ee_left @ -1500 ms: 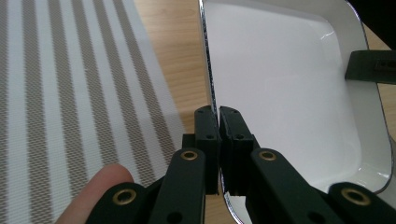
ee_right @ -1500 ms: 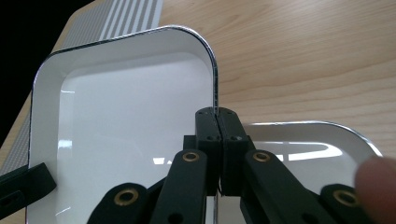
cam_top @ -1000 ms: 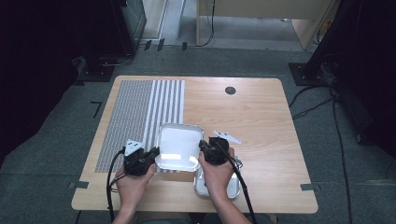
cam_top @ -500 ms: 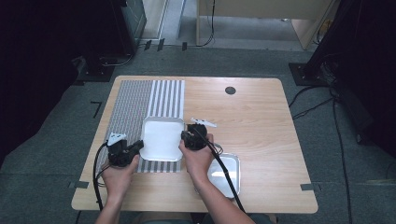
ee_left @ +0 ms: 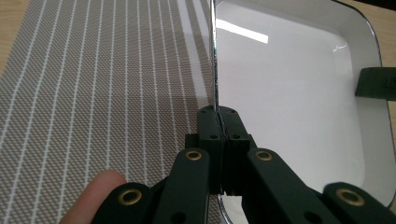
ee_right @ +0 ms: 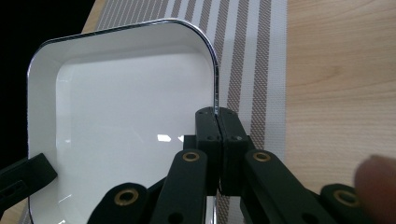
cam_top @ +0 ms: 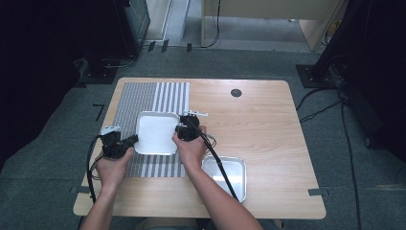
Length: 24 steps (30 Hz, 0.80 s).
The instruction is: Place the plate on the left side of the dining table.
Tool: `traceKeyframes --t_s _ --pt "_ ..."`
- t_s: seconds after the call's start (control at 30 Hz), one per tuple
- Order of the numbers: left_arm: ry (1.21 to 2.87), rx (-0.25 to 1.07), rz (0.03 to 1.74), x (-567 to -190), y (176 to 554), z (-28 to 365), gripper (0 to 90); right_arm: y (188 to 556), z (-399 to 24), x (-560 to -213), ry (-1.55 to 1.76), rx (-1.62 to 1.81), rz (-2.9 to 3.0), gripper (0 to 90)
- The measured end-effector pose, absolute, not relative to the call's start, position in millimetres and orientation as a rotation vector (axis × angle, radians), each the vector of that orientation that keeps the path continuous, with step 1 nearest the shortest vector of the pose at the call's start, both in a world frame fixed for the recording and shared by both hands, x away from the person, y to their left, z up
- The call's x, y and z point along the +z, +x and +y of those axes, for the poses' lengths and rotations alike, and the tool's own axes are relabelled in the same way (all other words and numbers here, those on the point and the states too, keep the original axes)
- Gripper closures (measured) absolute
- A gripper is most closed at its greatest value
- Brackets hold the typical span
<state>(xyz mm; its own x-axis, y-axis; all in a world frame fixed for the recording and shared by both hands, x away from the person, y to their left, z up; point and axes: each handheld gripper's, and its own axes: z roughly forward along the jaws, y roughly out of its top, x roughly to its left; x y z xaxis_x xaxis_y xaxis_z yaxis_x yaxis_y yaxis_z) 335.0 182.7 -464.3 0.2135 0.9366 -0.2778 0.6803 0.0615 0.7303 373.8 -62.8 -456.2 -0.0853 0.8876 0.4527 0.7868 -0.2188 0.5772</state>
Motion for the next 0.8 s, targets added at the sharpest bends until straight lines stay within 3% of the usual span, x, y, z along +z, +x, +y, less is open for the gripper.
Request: traceKeyframes --t_s 0.8 --pt "1.703 0.319 1.674 -489 401 209 90.0 433 -27 -493 2.081 1.144 1.854 89.0"
